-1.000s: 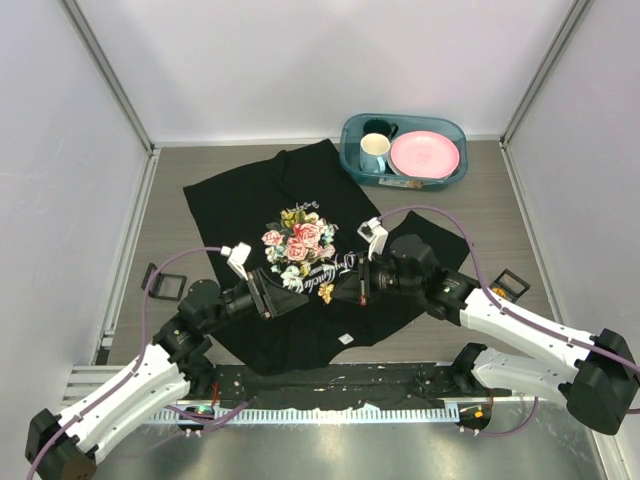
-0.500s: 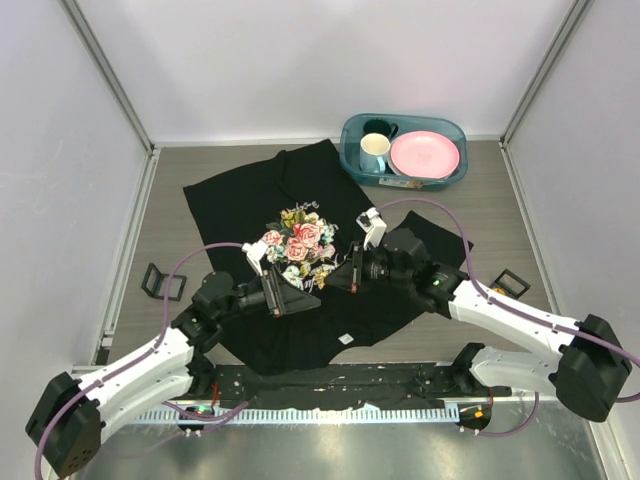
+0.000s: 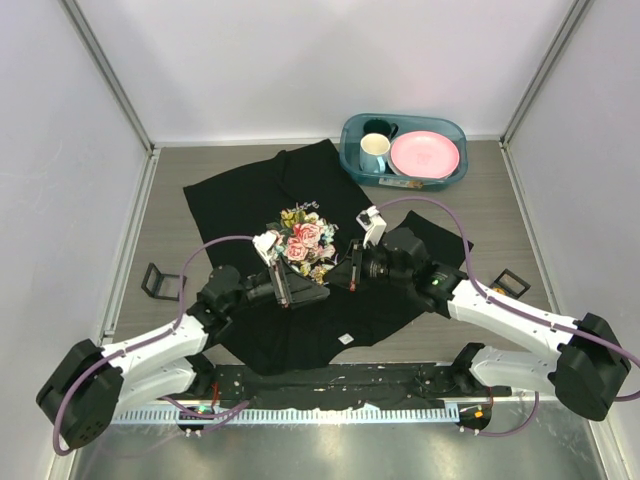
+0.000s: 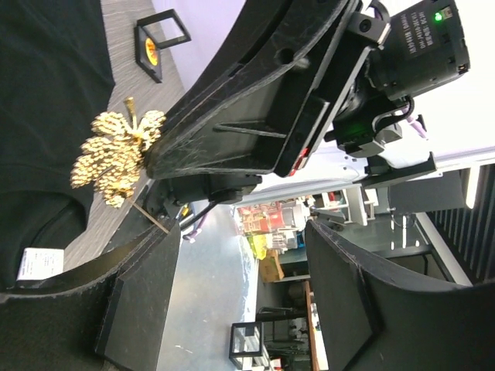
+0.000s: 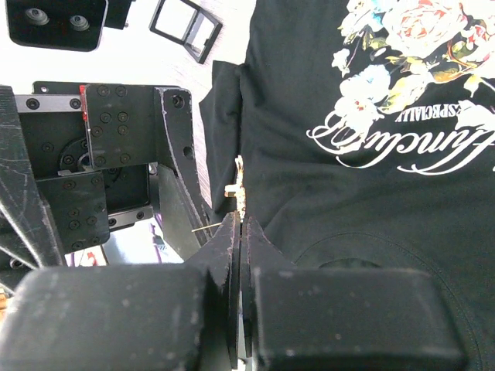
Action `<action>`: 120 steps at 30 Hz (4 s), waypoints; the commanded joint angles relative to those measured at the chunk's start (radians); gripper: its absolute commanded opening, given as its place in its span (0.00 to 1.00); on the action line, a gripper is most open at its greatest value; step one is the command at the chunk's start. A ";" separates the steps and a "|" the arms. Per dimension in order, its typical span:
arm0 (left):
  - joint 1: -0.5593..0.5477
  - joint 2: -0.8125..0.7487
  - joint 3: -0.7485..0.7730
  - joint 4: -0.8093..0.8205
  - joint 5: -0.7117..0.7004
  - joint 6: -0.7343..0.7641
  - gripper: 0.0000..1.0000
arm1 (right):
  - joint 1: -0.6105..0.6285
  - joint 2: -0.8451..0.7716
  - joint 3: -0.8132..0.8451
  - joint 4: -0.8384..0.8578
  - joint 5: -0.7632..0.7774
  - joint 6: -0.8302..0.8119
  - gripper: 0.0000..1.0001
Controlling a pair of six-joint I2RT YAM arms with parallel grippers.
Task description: Remove the brooch from the garment
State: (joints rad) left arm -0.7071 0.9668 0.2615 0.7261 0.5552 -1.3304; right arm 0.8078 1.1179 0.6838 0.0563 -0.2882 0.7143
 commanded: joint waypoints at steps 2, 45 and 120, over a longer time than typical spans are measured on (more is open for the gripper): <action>-0.014 0.035 0.051 0.183 0.015 -0.053 0.70 | -0.001 -0.010 0.011 0.047 0.017 0.005 0.01; -0.012 -0.183 0.024 -0.215 -0.121 0.088 0.97 | -0.001 -0.165 0.031 0.025 -0.025 0.068 0.01; -0.014 -0.408 0.180 -0.629 -0.196 0.237 1.00 | -0.001 -0.248 -0.179 0.128 -0.217 0.135 0.01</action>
State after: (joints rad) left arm -0.7269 0.6022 0.3904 0.2939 0.4194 -1.1831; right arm 0.8032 0.8856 0.4927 0.1520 -0.4934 0.8341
